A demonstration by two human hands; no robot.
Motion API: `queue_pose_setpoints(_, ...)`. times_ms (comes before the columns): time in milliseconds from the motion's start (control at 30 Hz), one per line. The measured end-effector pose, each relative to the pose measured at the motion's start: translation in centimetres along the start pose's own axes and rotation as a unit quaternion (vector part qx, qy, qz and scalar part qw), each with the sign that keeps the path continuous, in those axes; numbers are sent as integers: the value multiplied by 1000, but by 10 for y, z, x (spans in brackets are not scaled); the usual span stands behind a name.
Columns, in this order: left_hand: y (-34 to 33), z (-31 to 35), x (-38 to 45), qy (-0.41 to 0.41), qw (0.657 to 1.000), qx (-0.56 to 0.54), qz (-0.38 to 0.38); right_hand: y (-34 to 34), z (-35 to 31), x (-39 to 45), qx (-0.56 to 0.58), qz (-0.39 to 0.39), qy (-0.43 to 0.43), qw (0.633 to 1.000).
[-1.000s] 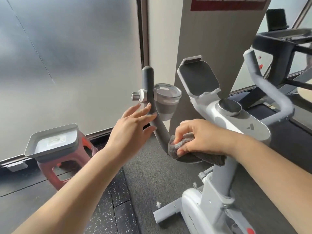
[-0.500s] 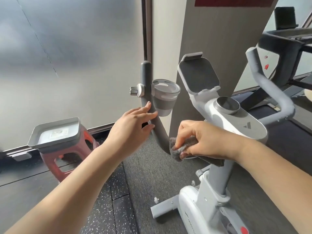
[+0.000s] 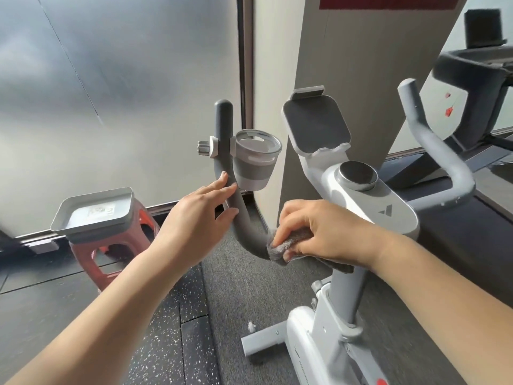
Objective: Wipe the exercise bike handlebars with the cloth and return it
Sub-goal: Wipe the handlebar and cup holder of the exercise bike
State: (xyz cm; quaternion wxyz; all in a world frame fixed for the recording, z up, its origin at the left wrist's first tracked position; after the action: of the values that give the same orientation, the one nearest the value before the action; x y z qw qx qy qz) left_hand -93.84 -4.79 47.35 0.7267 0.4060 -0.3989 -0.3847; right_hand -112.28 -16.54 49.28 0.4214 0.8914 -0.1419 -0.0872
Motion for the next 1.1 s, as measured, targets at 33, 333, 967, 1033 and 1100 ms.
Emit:
queue_pose_setpoints(33, 0, 3, -2, 4, 1000, -2, 2, 4, 6, -5, 4, 9, -7, 1000)
queue_pose_setpoints(333, -1, 35, -26, 15, 997, 47, -58, -11, 6, -4, -50, 79, 46, 995)
queue_pose_setpoints(967, -2, 43, -22, 78, 996, 14, -46, 37, 54, -46, -150, 110, -51, 981)
queue_pose_setpoints(1033, -3, 42, -22, 76, 996, 13, -42, 48, 64, -55, -156, 118, -84, 977)
queue_pose_setpoints(1100, -3, 43, -22, 77, 996, 11, -43, 48, 64, -53, -159, 125, -90, 975)
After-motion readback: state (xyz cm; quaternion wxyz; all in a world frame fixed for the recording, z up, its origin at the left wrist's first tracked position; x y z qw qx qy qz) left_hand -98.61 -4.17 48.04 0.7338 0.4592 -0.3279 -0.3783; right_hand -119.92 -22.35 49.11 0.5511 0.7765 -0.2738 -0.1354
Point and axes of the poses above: each hand's wrist, its own x-axis towards the middle knuckle, its own y-axis out of the back of the hand, z = x × y, the point moved 1 cm from there along x, towards the middle knuckle, and after that the axes turned 4 degrees about x, right-handed, at the moved point
